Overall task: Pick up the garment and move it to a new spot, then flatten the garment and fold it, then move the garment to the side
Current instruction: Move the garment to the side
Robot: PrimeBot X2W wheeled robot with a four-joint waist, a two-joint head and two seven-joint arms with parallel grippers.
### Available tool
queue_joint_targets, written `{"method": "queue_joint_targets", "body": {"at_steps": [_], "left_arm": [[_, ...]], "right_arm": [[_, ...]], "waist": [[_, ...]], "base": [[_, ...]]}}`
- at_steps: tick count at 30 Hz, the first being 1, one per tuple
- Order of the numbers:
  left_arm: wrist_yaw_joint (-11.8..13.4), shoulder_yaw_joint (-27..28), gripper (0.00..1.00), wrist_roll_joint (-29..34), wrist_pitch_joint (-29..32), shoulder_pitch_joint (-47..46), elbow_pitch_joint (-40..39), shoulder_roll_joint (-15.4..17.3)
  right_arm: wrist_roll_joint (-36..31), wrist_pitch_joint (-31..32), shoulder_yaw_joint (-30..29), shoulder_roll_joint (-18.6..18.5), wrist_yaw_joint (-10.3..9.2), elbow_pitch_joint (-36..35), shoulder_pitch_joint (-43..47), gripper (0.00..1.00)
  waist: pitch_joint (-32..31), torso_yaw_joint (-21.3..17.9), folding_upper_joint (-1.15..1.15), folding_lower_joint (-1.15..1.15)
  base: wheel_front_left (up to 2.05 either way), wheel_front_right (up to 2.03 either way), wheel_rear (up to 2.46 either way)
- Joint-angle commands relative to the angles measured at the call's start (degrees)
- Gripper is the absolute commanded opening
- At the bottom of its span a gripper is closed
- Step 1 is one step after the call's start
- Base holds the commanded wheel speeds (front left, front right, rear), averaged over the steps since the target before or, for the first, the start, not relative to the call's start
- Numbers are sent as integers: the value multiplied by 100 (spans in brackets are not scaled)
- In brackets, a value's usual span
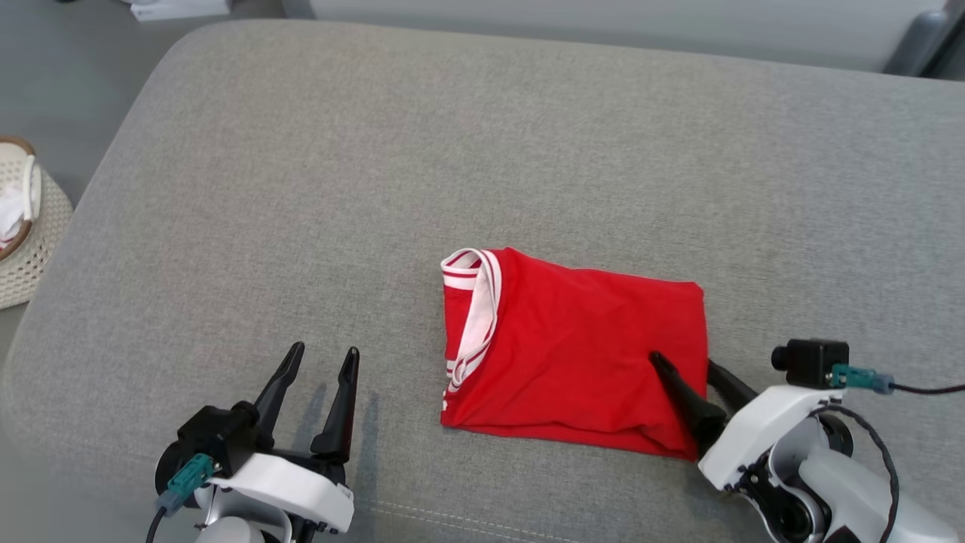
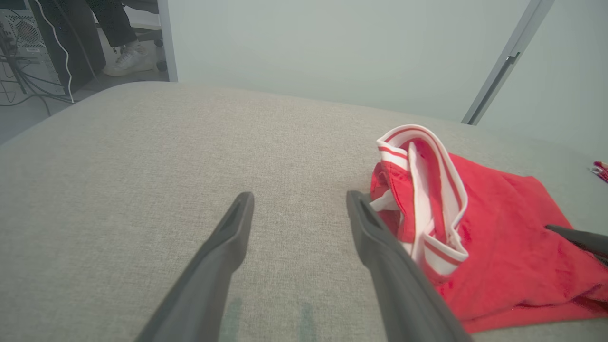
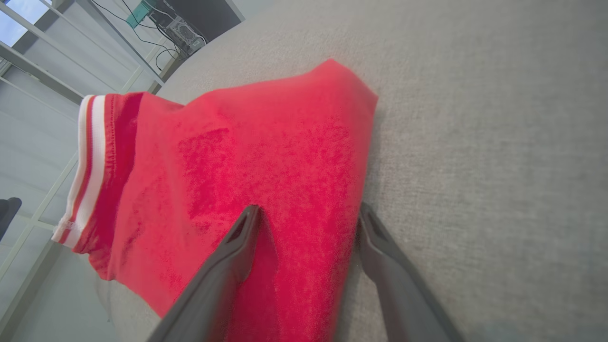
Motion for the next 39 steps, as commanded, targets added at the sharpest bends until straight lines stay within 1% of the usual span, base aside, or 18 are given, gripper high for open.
{"method": "queue_joint_targets", "body": {"at_steps": [1, 5, 6, 7, 8, 9, 10, 11, 19, 26, 31, 39], "left_arm": [[-42, 168, 100, -76, -59, -247, -168, 69], [-42, 144, 100, -85, -59, -308, -182, 37], [-42, 142, 100, -88, -59, -319, -180, 31], [-42, 139, 100, -93, -59, -329, -179, 26], [-42, 134, 100, -99, -59, -337, -177, 22], [-42, 132, 100, -103, -59, -344, -174, 20], [-42, 131, 100, -106, -59, -349, -172, 18], [-42, 131, 100, -110, -59, -352, -169, 17], [-42, 139, 100, -132, -59, -351, -153, 45], [-42, 47, 100, -142, -59, -344, -167, 114], [-42, -70, 100, -157, -59, -363, -162, 189], [-42, -253, 100, -177, -59, -459, -151, 360]], "right_arm": [[78, 77, 107, 37, 1, -31, 22, 100], [210, 150, 214, 63, 1, -2, -72, 100], [251, 208, 262, 72, 1, 5, -82, 89], [291, 227, 293, 75, 1, -2, -93, 58], [328, 229, 313, 71, 1, -4, -104, 44], [360, 253, 351, 66, 1, -13, -114, 19], [390, 253, 380, 59, 1, -25, -120, 19], [446, 256, 396, 57, 1, -41, -113, 0], [590, -21, 415, -146, 1, -82, -187, 0], [690, -201, 317, -262, 1, 9, -189, 0], [766, -249, 361, -236, 1, 0, -71, 0], [850, -309, 441, -100, 1, -41, 165, 0]], "waist": [[87, 82, 0, 0], [171, 149, 0, 0], [184, 160, 0, 0], [193, 169, 0, 0], [203, 177, 0, 0], [209, 182, 0, 0], [212, 185, 0, 0], [213, 184, 0, 0], [174, 59, 0, 0], [36, -291, 0, 0], [-100, -782, 0, 0], [-232, -1804, 0, 0]], "base": [[0, 0, 0], [0, 0, 0], [0, 0, 0], [0, 0, 0], [0, 0, 0], [0, 0, 0], [0, 0, 0], [0, 0, 0], [0, 0, 0], [0, 0, 0], [0, 0, 0], [0, 0, 0]]}}
